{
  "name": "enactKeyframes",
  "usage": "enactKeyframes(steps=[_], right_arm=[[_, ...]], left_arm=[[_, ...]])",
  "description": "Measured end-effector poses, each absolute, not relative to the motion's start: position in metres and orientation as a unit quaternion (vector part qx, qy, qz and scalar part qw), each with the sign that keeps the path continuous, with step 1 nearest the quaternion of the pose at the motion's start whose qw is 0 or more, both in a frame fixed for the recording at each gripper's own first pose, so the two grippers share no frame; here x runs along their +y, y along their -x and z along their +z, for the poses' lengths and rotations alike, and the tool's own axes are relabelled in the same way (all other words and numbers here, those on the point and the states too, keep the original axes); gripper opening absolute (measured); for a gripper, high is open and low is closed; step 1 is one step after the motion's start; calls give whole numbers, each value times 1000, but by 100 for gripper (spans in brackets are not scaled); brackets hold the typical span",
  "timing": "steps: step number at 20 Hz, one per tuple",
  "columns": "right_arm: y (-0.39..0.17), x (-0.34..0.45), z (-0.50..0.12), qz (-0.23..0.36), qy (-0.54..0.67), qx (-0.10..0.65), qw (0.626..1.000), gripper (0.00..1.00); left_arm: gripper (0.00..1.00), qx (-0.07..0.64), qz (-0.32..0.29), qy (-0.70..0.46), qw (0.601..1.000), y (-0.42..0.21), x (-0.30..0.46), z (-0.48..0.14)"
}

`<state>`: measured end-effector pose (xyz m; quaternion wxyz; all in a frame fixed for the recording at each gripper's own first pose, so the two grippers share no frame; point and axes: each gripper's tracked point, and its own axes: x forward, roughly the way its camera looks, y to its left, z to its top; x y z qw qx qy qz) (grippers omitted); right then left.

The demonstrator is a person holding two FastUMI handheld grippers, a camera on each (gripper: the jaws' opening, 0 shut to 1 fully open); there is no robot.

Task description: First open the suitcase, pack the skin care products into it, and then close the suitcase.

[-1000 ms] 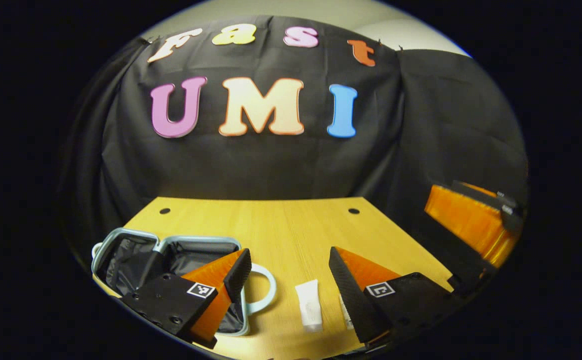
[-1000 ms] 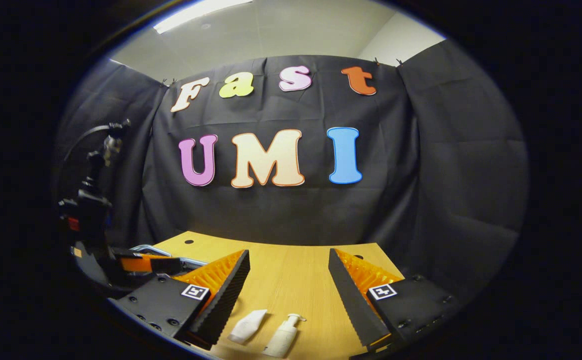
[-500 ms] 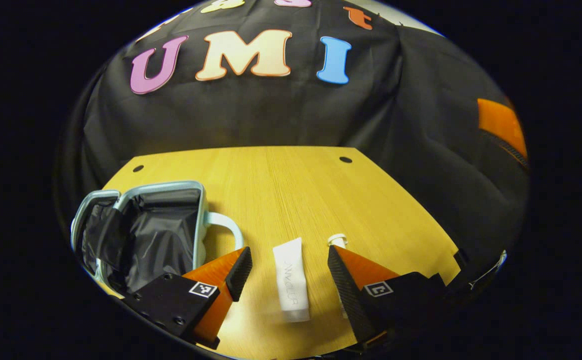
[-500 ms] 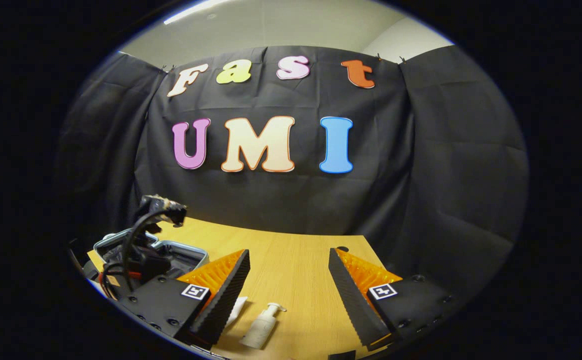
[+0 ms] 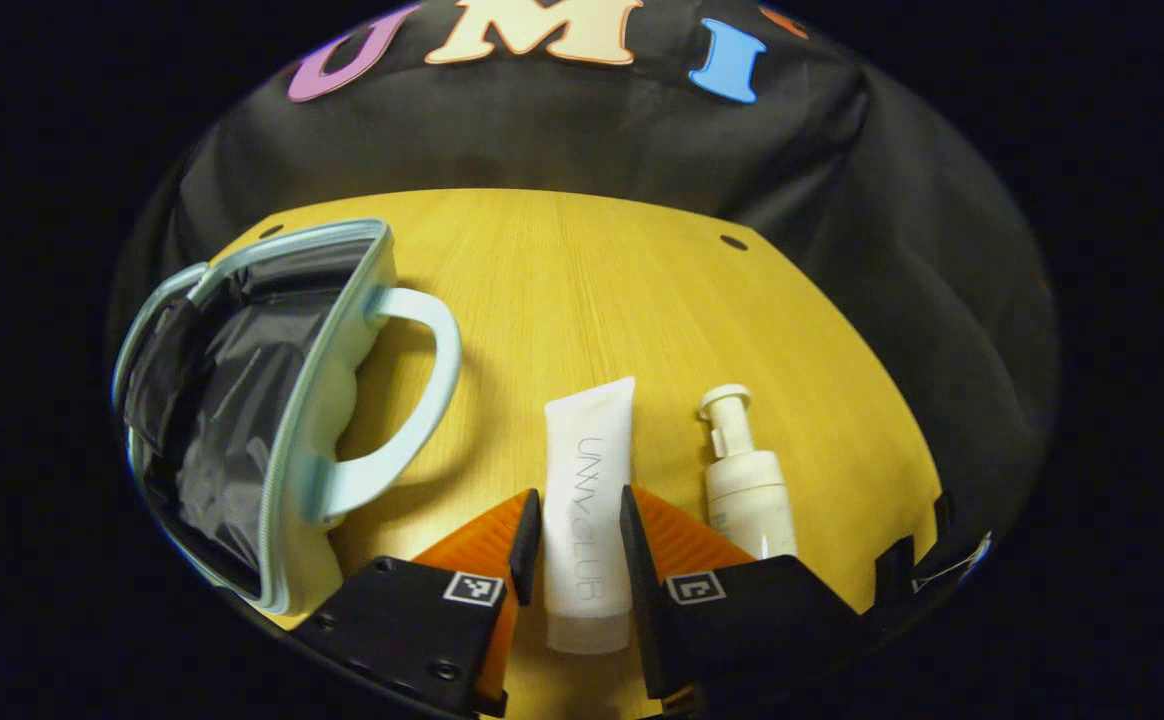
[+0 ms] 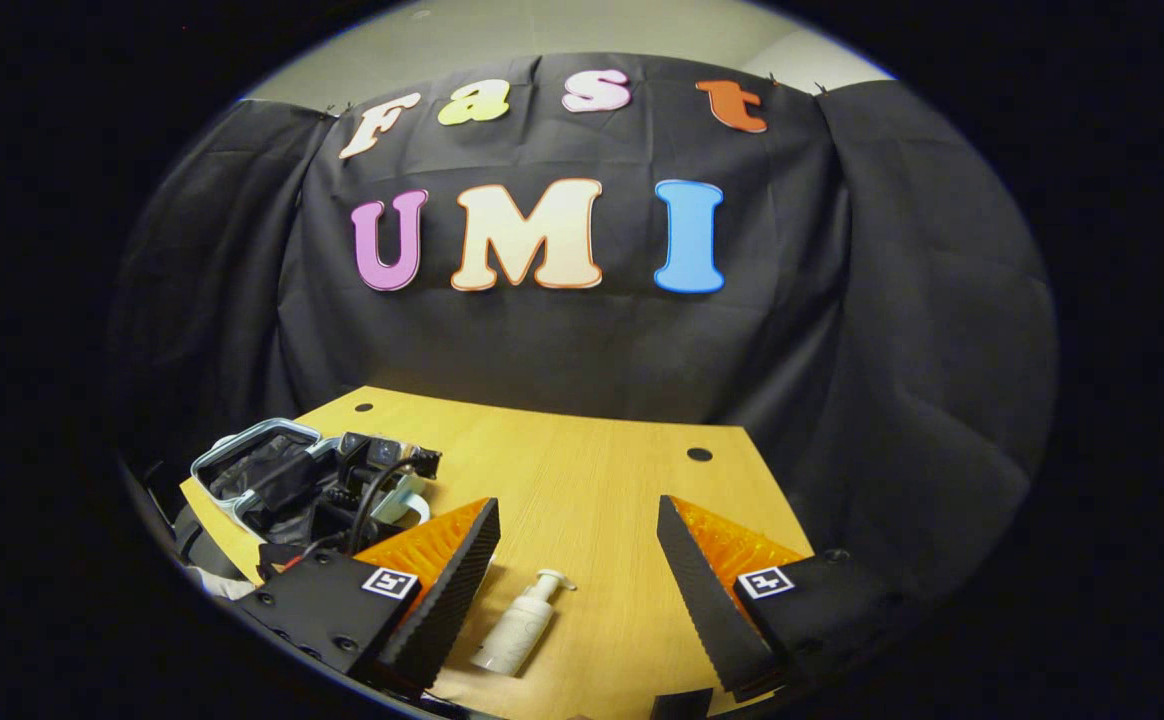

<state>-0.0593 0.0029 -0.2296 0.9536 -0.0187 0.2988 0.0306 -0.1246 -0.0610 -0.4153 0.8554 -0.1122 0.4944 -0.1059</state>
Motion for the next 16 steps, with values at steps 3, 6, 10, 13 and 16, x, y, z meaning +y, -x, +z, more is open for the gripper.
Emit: enactKeyframes(steps=[3,6,10,13,16], right_arm=[[58,7,-257,34,6,335,942,100],[60,14,-289,39,-10,380,924,100],[65,20,-342,36,-31,453,890,100],[82,21,-382,31,-53,515,855,99],[102,23,-415,28,-66,569,819,100]], left_arm=[[34,502,-121,139,845,131,-74,-419],[17,491,-126,118,854,128,-74,-416],[8,489,-140,129,851,129,-76,-416],[6,488,-144,139,849,130,-74,-414],[5,489,-145,136,849,131,-74,-415]])
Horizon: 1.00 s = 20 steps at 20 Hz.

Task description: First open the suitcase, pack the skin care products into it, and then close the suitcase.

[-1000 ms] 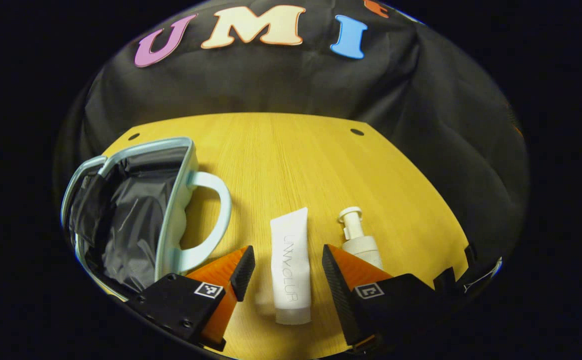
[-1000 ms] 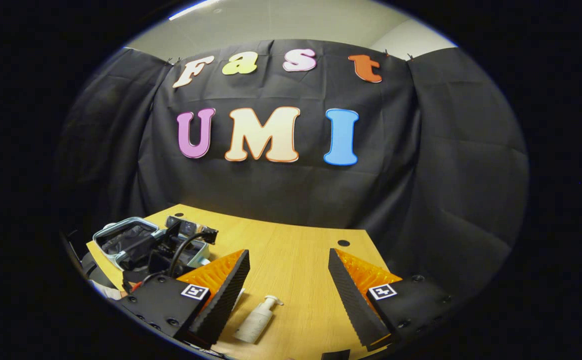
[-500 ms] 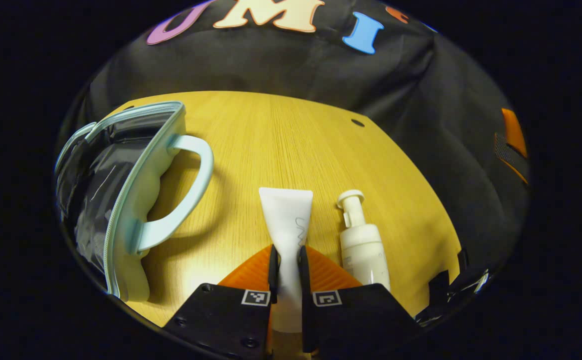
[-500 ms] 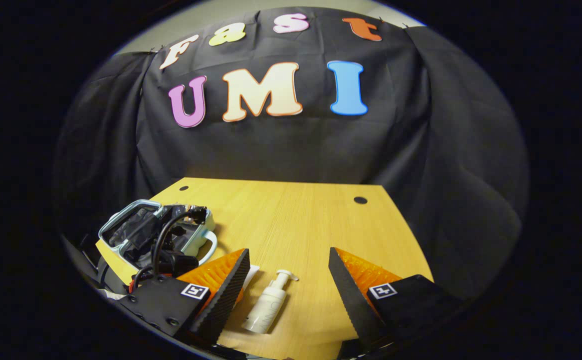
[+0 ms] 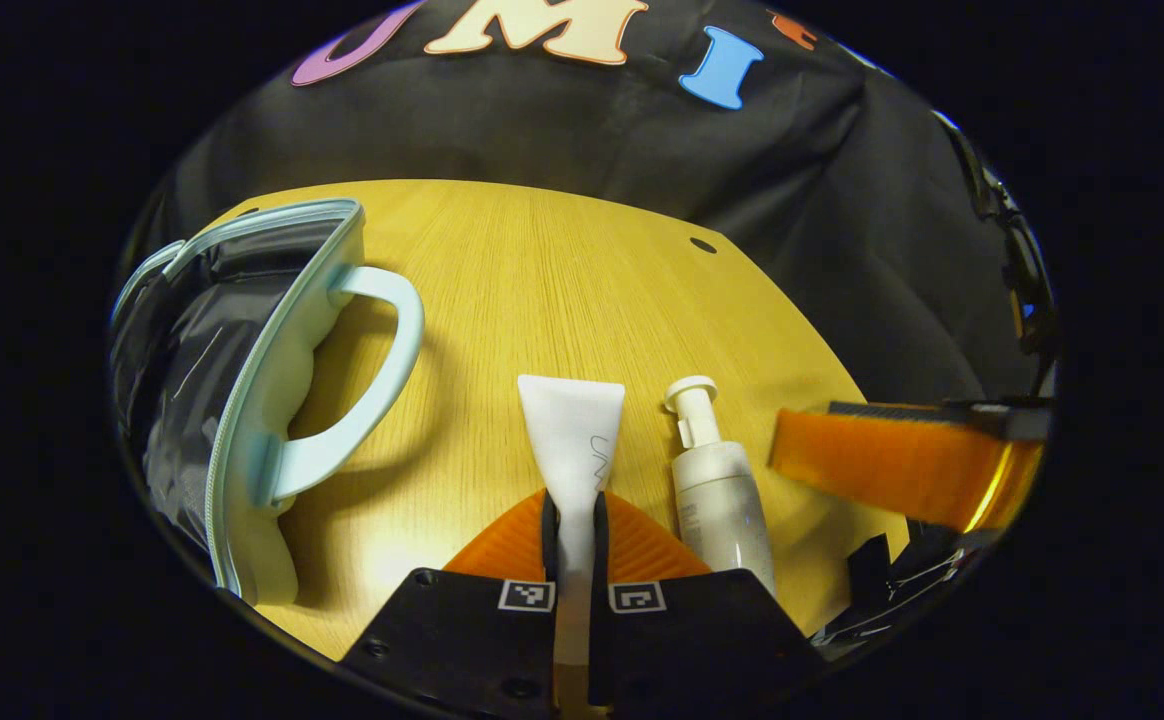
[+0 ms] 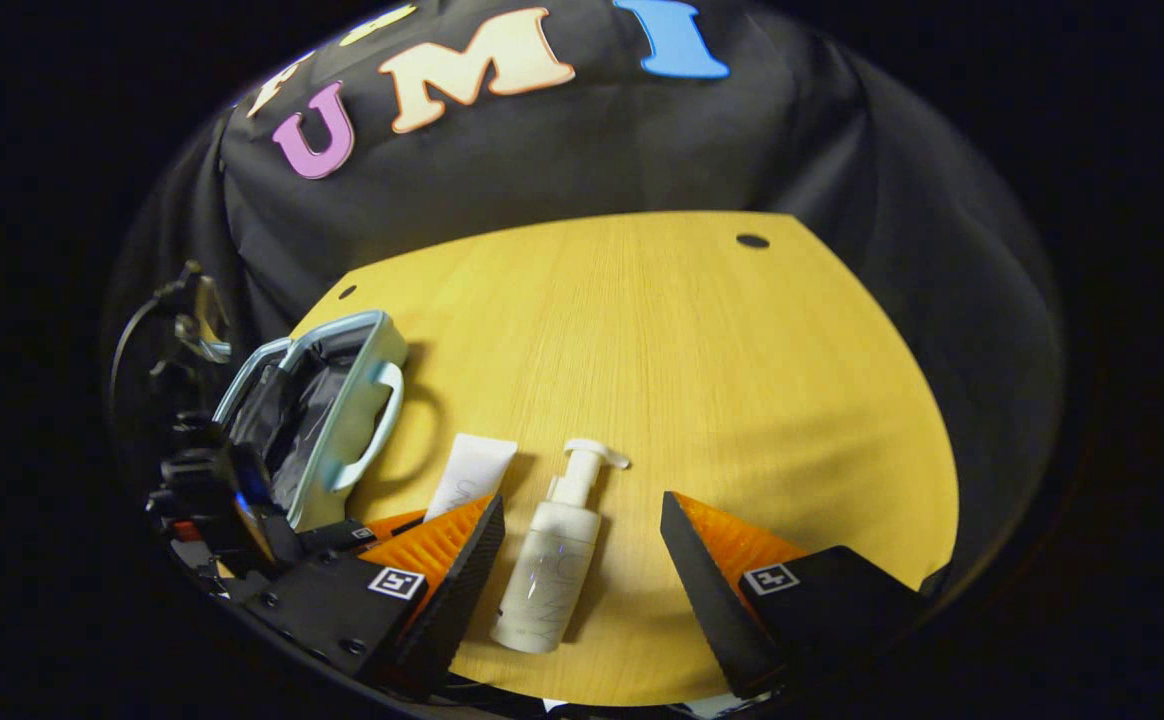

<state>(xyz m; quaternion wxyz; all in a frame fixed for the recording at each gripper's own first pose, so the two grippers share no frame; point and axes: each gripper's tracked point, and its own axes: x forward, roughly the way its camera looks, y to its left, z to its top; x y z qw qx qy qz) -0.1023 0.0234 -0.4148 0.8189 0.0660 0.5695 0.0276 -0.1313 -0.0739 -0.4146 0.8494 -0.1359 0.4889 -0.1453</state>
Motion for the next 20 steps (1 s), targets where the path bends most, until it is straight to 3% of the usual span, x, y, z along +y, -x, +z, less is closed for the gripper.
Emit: enactKeyframes(steps=[10,12,13,14,15,20], right_arm=[[121,45,-456,38,-68,622,779,98],[129,53,-463,44,-75,638,765,92],[135,57,-471,46,-85,650,754,79],[131,56,-465,48,-82,648,756,75],[130,54,-468,52,-78,651,753,64],[129,53,-466,57,-88,643,759,55]], left_arm=[[5,492,-148,136,847,132,-75,-412],[5,492,-150,137,846,131,-73,-416],[5,493,-151,136,846,131,-73,-417],[5,493,-152,135,846,133,-75,-413],[5,493,-155,132,846,134,-75,-411],[2,479,-175,122,852,129,-84,-391]])
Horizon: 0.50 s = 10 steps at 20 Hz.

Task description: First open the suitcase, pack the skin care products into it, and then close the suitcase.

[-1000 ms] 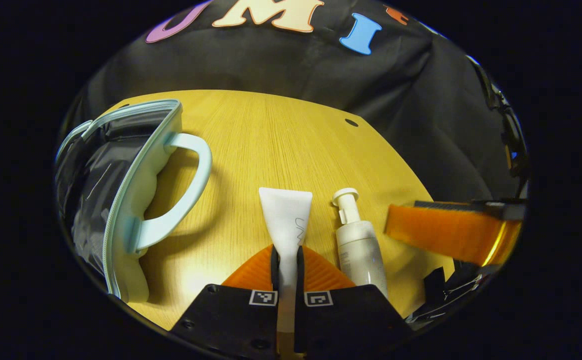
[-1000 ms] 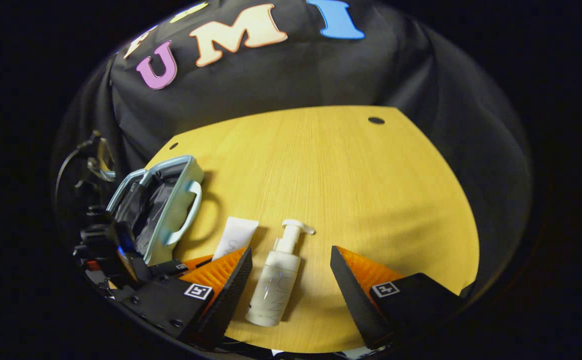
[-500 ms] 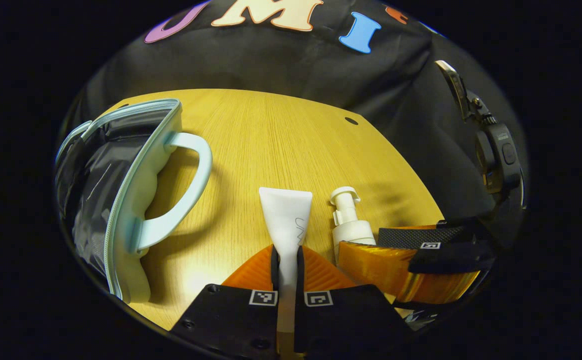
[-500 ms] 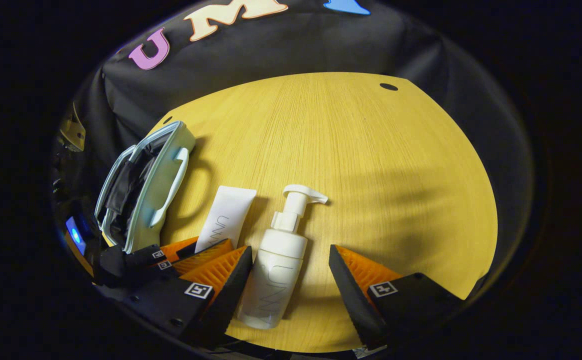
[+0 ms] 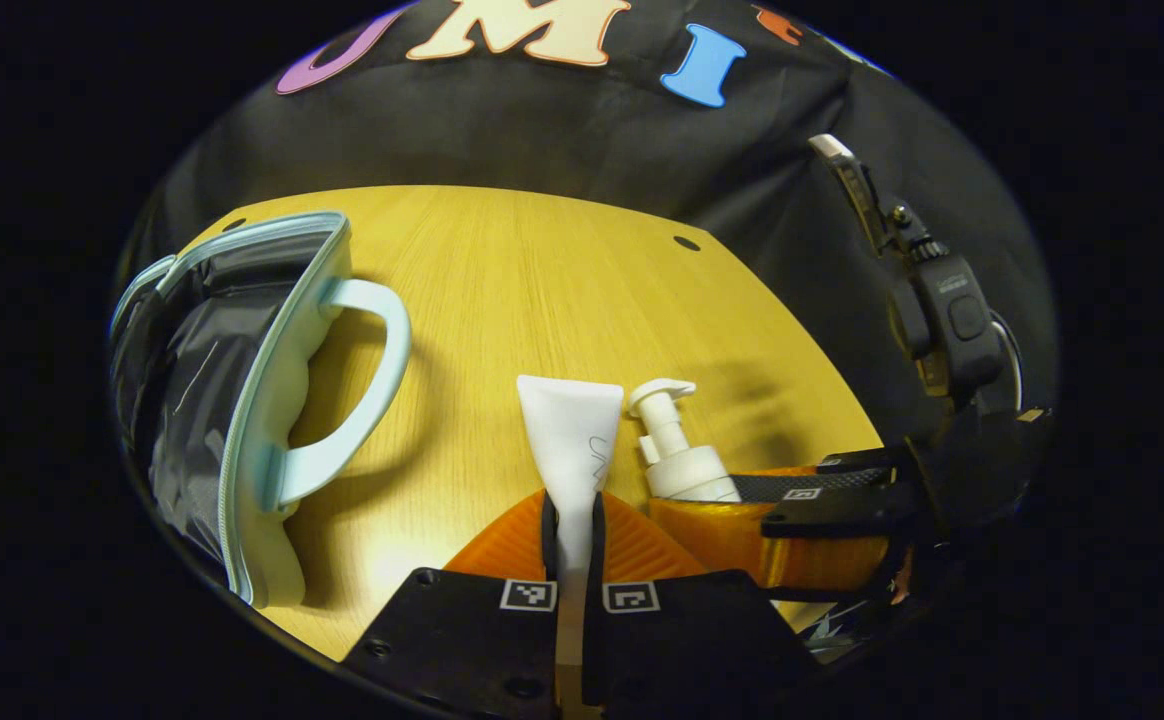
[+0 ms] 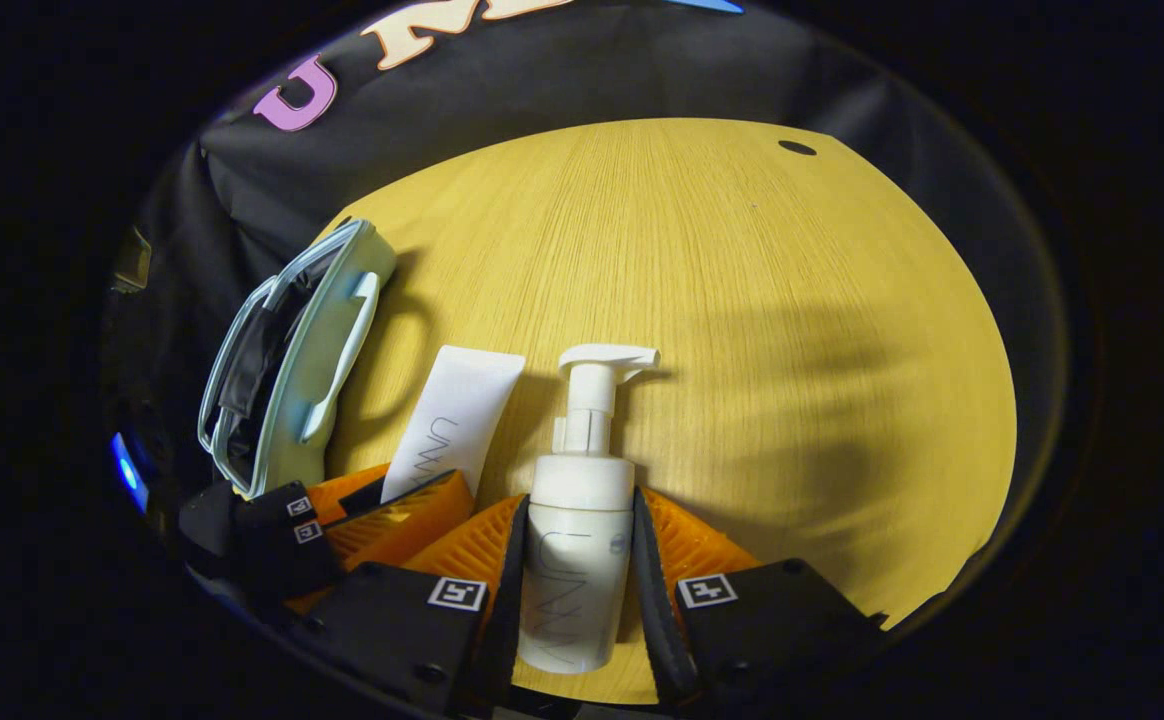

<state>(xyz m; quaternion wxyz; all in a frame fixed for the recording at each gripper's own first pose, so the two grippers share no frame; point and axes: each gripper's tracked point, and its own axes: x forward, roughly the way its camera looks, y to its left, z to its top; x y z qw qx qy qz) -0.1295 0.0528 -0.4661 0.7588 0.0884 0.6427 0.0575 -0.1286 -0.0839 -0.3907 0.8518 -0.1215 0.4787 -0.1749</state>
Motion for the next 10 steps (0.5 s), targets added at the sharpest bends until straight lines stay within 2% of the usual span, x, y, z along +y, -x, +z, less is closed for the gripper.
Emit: enactKeyframes(steps=[5,10], right_arm=[[129,52,-467,57,-96,635,764,55],[130,53,-467,54,-100,630,768,55]], left_arm=[[2,446,-188,110,868,110,-85,-349],[2,425,-162,98,885,83,-45,-316]])
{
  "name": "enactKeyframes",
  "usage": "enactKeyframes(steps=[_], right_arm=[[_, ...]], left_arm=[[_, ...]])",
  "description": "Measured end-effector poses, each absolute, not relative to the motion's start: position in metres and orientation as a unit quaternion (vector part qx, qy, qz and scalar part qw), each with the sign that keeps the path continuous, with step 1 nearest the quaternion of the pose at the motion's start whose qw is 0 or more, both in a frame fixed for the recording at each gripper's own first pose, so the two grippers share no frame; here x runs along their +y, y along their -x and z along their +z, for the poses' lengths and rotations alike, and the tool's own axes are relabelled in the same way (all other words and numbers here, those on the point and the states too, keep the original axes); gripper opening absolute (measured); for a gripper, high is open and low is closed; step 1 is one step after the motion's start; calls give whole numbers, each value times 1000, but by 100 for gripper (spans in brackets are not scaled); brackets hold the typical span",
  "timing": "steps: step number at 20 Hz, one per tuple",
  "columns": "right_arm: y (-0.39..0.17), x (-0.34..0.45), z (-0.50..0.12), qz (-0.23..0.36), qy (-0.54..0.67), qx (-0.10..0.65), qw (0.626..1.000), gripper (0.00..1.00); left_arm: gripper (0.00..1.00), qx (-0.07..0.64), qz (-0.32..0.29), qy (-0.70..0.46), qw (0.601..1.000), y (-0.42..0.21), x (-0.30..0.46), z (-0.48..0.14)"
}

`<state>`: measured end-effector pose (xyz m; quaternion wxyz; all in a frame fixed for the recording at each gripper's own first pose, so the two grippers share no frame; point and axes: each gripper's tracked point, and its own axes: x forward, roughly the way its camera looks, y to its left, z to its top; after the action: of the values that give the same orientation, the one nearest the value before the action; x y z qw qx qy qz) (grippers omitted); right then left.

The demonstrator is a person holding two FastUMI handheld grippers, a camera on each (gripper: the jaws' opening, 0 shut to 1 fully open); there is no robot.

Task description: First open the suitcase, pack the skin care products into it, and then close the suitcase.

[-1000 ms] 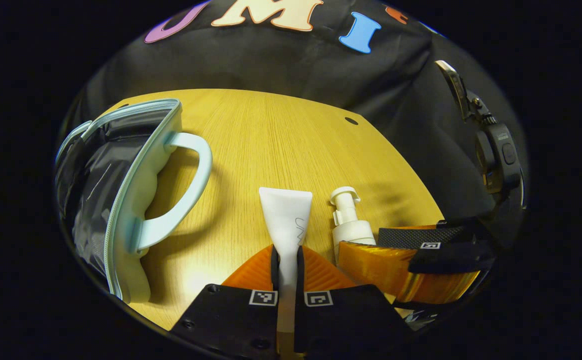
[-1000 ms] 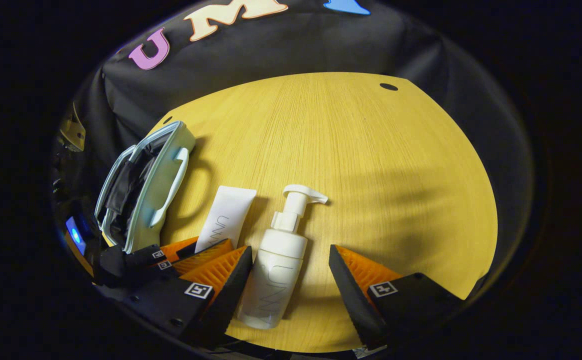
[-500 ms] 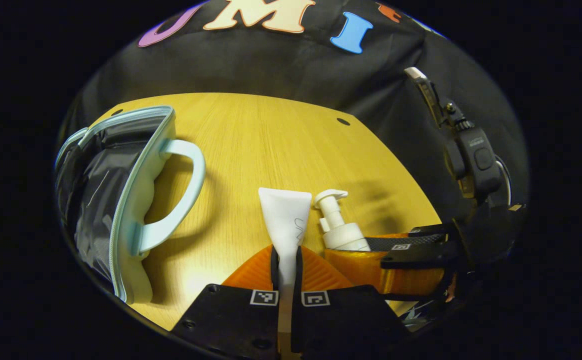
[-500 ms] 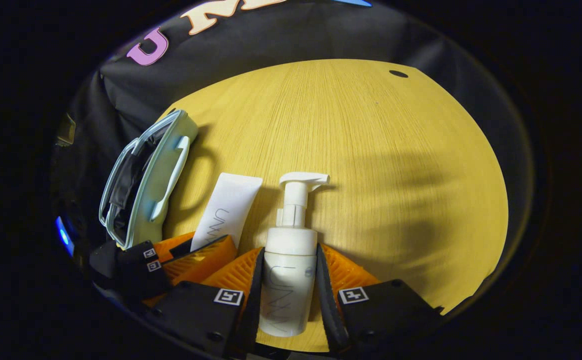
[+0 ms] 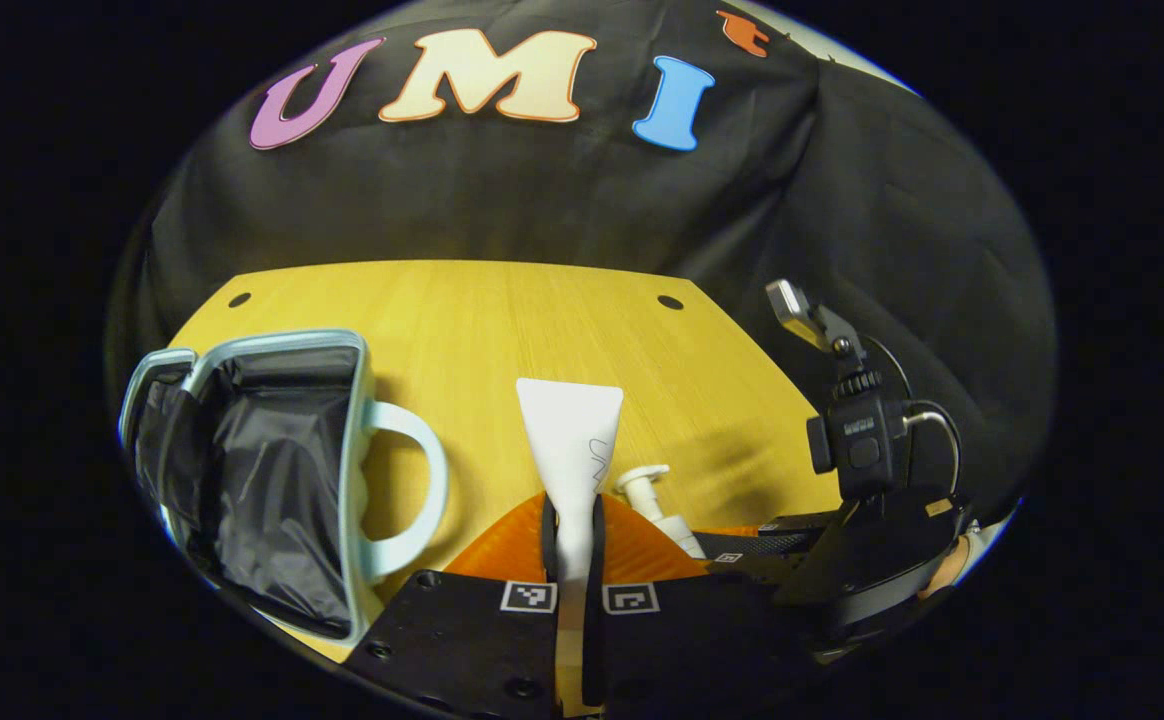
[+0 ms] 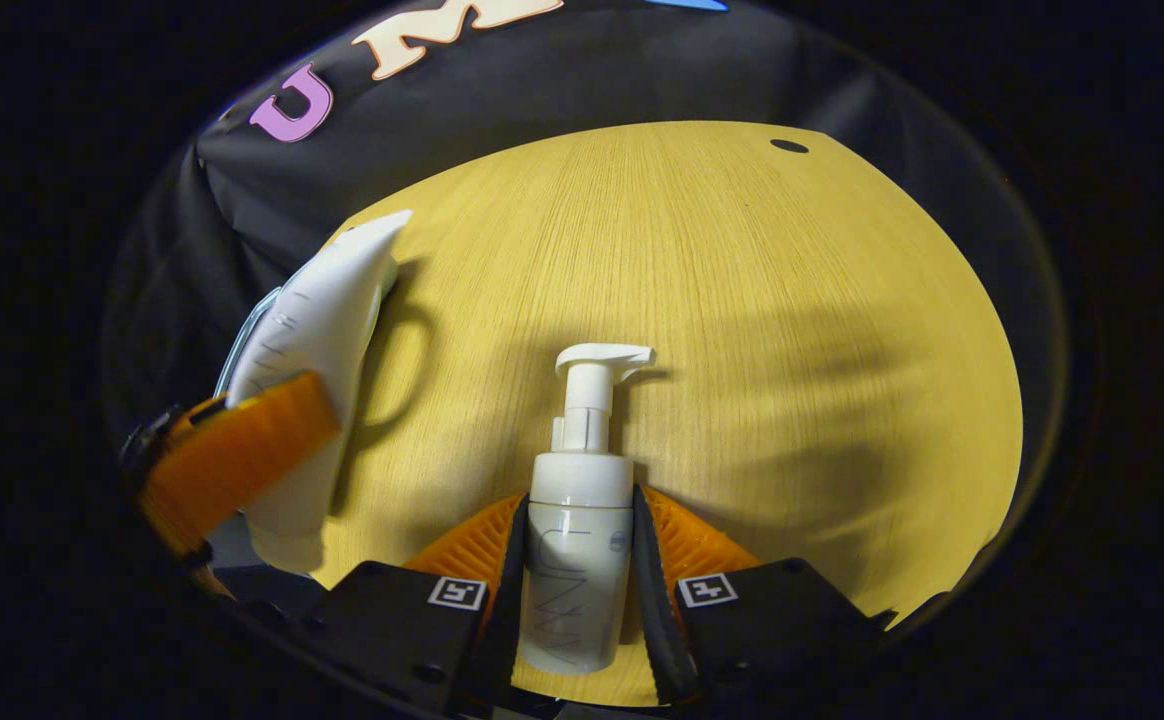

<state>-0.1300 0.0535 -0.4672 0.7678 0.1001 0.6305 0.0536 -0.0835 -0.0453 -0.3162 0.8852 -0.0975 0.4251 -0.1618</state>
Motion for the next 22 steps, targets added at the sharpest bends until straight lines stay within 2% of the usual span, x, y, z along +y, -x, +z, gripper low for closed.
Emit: enactKeyframes(steps=[10,16,22], right_arm=[[129,53,-468,45,-94,622,776,55],[128,54,-467,20,-112,621,775,55],[130,55,-467,-7,-120,621,774,54]], left_arm=[[2,433,-57,91,895,73,88,-314],[2,479,-5,84,874,74,165,-364],[2,517,10,91,851,74,193,-413]])
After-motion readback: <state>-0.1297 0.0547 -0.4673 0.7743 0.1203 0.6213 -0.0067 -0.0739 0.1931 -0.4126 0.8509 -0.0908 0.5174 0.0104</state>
